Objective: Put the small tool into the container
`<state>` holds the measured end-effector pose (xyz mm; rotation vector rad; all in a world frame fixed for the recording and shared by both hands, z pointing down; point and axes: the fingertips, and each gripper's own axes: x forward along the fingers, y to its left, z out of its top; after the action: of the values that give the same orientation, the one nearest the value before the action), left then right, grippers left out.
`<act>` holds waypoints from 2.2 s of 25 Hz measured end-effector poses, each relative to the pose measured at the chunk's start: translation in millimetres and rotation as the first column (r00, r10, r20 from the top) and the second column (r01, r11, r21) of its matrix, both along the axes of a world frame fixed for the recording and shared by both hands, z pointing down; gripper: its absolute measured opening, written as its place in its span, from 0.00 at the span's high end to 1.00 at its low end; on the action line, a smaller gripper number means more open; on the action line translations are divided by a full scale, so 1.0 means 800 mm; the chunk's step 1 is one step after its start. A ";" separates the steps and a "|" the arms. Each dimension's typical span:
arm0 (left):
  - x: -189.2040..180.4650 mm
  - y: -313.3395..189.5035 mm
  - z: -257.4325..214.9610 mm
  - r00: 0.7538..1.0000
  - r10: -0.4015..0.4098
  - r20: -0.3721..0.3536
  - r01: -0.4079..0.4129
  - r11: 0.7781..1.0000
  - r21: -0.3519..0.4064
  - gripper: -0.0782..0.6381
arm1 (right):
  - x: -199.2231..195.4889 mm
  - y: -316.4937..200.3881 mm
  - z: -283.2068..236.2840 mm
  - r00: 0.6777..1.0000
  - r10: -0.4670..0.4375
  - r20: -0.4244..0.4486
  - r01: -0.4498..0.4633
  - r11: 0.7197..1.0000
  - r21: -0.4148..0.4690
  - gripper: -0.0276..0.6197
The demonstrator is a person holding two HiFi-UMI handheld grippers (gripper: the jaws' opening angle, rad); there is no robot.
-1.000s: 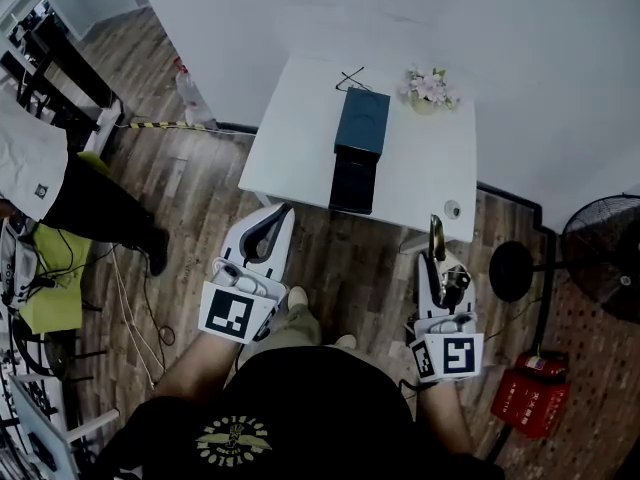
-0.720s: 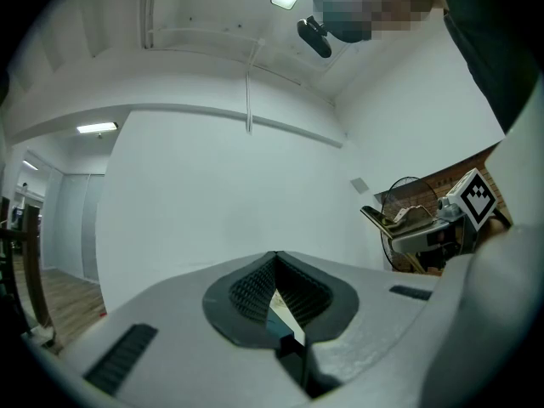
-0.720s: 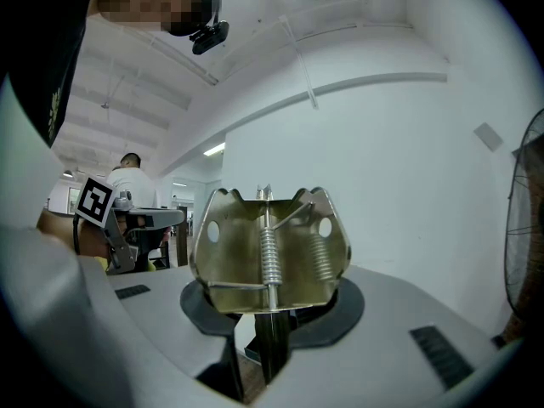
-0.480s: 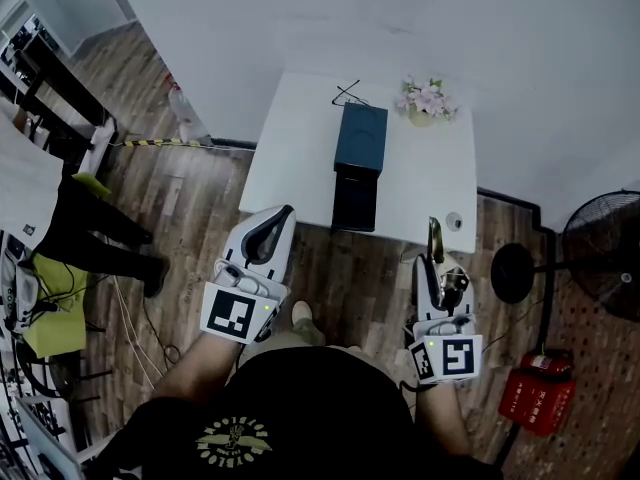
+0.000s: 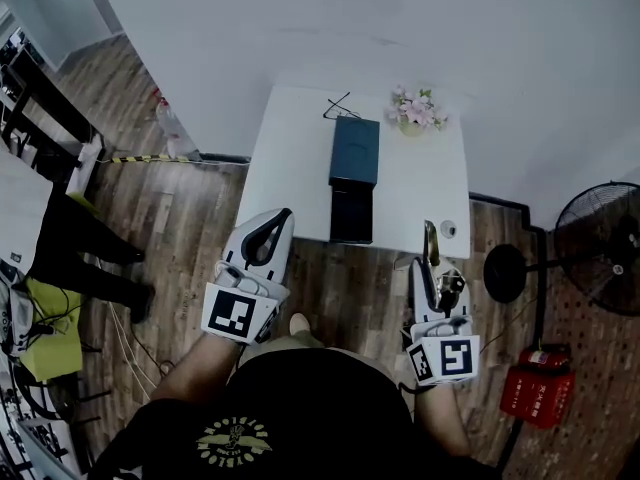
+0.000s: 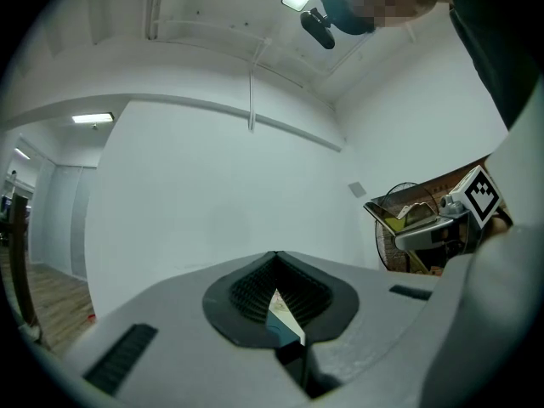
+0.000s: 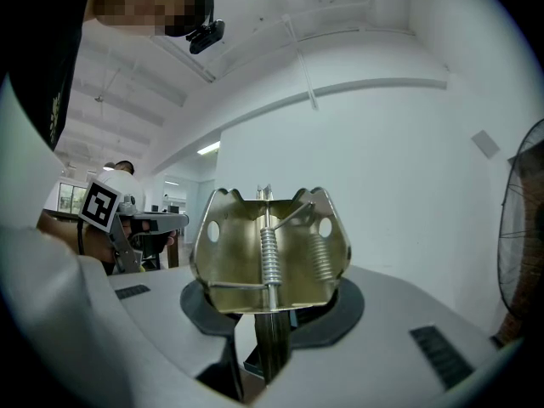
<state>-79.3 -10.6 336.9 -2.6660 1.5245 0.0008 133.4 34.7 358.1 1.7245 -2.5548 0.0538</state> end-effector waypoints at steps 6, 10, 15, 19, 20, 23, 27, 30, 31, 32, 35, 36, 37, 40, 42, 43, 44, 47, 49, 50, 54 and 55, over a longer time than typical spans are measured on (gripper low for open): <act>-0.024 -0.019 -0.002 1.000 0.024 -0.016 -0.024 1.000 -0.014 0.88 | -0.031 -0.008 -0.009 1.000 0.009 -0.023 -0.009 1.000 0.013 0.79; -0.042 -0.023 -0.001 0.999 0.033 -0.034 -0.034 0.999 -0.015 0.88 | -0.054 -0.003 -0.006 1.000 0.013 -0.027 -0.013 1.000 0.007 0.79; -0.049 -0.027 0.002 0.996 0.069 -0.047 -0.070 0.998 -0.004 0.88 | -0.071 -0.007 -0.010 0.999 0.016 -0.043 -0.016 1.000 -0.002 0.79; -0.048 -0.031 -0.003 0.994 0.076 -0.073 -0.075 0.997 0.011 0.88 | -0.071 -0.010 -0.010 0.999 0.027 -0.042 -0.028 1.000 -0.013 0.79; -0.048 -0.030 -0.005 0.994 0.076 -0.078 -0.075 0.997 0.018 0.88 | -0.071 -0.009 -0.009 0.999 0.029 -0.042 -0.030 0.999 -0.015 0.79; -0.050 -0.030 -0.009 0.994 0.071 -0.083 -0.069 0.997 0.028 0.88 | -0.075 -0.013 -0.010 0.999 0.031 -0.042 -0.031 0.999 -0.011 0.79; -0.055 -0.034 0.002 0.996 0.051 -0.075 -0.050 0.999 0.017 0.88 | -0.076 -0.020 -0.006 0.999 0.016 -0.045 -0.017 1.000 -0.012 0.79; -0.054 -0.037 0.006 0.997 0.043 -0.058 -0.043 0.999 0.008 0.88 | -0.072 -0.028 -0.008 0.999 0.011 -0.042 -0.011 1.000 -0.004 0.79; -0.052 -0.038 0.002 0.997 0.042 -0.059 -0.041 0.999 0.016 0.88 | -0.071 -0.032 -0.009 0.999 0.011 -0.039 -0.011 1.000 -0.002 0.79; -0.050 -0.038 -0.003 0.997 0.041 -0.062 -0.039 0.999 0.026 0.88 | -0.070 -0.035 -0.009 0.999 0.009 -0.036 -0.009 1.000 0.001 0.79; -0.047 -0.039 -0.005 0.998 0.034 -0.061 -0.033 0.999 0.030 0.88 | -0.070 -0.042 -0.009 1.000 0.002 -0.027 -0.002 1.000 0.003 0.79; -0.047 -0.040 -0.004 0.998 0.033 -0.059 -0.031 0.999 0.027 0.88 | -0.070 -0.043 -0.008 1.000 -0.001 -0.024 0.001 1.000 0.003 0.79; -0.046 -0.040 -0.003 0.998 0.032 -0.058 -0.031 0.999 0.025 0.88 | -0.070 -0.044 -0.008 1.000 -0.003 -0.022 0.003 1.000 0.003 0.79; -0.043 -0.040 -0.001 0.998 0.033 -0.053 -0.032 0.999 0.022 0.88 | -0.068 -0.047 -0.006 1.000 -0.005 -0.015 0.005 1.000 0.003 0.79; -0.040 -0.041 0.001 0.998 0.035 -0.051 -0.035 0.999 0.015 0.88 | -0.065 -0.050 -0.004 1.000 -0.003 -0.010 0.003 1.000 -0.001 0.79; -0.039 -0.041 0.002 0.998 0.037 -0.052 -0.036 0.999 0.010 0.88 | -0.064 -0.051 -0.003 1.000 -0.003 -0.008 0.003 1.000 -0.003 0.79; -0.037 -0.041 0.003 0.998 0.037 -0.053 -0.037 0.999 0.005 0.88 | -0.063 -0.051 -0.001 1.000 -0.003 -0.007 0.003 1.000 -0.006 0.79; -0.032 -0.041 0.008 0.998 0.039 -0.048 -0.039 0.999 -0.002 0.88 | -0.060 -0.050 0.003 1.000 -0.005 -0.005 0.005 1.000 -0.014 0.79; -0.027 -0.044 0.013 0.998 0.043 -0.043 -0.043 0.999 -0.007 0.88 | -0.056 -0.052 0.007 1.000 -0.005 -0.004 0.005 1.000 -0.019 0.79; -0.025 -0.045 0.015 0.998 0.044 -0.044 -0.044 0.999 -0.008 0.88 | -0.055 -0.054 0.009 1.000 -0.005 -0.004 0.005 1.000 -0.022 0.79; -0.021 -0.050 0.016 0.998 0.044 -0.043 -0.044 0.999 -0.004 0.88 | -0.051 -0.060 0.010 1.000 -0.008 -0.005 0.008 1.000 -0.021 0.79; -0.020 -0.052 0.016 0.998 0.044 -0.041 -0.044 0.999 -0.004 0.88 | -0.049 -0.062 0.010 1.000 -0.008 -0.005 0.007 1.000 -0.020 0.79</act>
<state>-95.1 -52.1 349.9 -2.7198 1.4789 0.0547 94.2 -14.6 365.9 1.7061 -2.5485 0.0745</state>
